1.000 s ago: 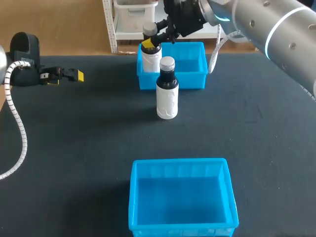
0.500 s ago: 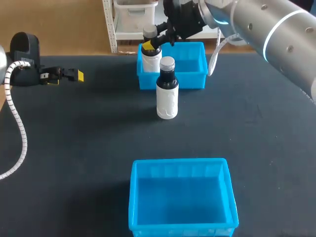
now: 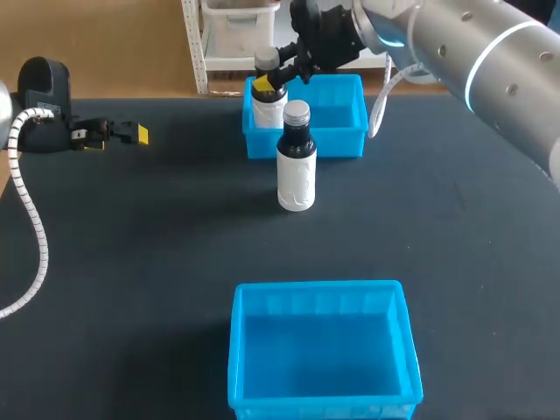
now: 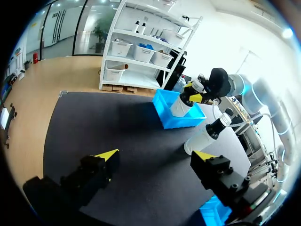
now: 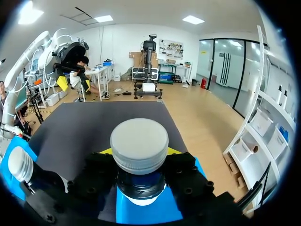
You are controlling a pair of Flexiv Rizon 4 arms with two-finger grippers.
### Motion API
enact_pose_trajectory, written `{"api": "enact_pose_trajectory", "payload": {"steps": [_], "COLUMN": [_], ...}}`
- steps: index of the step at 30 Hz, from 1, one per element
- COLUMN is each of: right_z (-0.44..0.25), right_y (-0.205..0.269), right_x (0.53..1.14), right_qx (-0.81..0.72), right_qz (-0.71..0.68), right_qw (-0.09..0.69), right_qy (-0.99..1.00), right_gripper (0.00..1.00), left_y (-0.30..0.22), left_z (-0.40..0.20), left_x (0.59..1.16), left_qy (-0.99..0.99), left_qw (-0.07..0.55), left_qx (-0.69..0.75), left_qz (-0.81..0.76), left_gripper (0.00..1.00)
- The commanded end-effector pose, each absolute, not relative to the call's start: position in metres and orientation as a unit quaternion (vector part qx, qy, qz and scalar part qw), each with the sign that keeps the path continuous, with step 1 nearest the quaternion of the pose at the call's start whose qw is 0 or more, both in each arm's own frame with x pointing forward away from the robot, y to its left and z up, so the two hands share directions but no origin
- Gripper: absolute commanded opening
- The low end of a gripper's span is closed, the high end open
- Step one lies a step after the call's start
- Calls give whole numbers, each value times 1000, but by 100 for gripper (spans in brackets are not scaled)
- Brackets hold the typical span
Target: Pick up the bottle, and place it in the far bin if it is heavy, or in the near bin if it is light.
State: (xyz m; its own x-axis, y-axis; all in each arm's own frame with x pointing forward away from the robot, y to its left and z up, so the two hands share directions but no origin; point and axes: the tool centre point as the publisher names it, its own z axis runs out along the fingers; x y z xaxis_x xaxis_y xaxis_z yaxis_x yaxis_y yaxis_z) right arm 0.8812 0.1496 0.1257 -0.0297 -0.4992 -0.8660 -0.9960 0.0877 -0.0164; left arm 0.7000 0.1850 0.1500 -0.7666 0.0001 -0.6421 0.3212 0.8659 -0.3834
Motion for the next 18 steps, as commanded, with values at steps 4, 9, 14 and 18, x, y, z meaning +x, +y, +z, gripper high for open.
{"api": "enact_pose_trajectory", "payload": {"steps": [4,9,14,18], "right_z": [126,124,124,122], "right_y": [154,154,154,154], "right_x": [892,892,892,892], "right_qx": [-694,-693,-691,-690], "right_qz": [590,591,592,594], "right_qw": [53,51,50,50], "right_qy": [411,411,411,411], "right_gripper": [0,0,0,0], "left_y": [185,185,185,185], "left_z": [150,150,150,150], "left_x": [700,700,700,700], "left_qy": [908,908,908,908], "left_qw": [330,330,330,330], "left_qx": [88,88,88,88], "left_qz": [-243,-243,-243,-243], "left_gripper": [100,100,100,100]}}
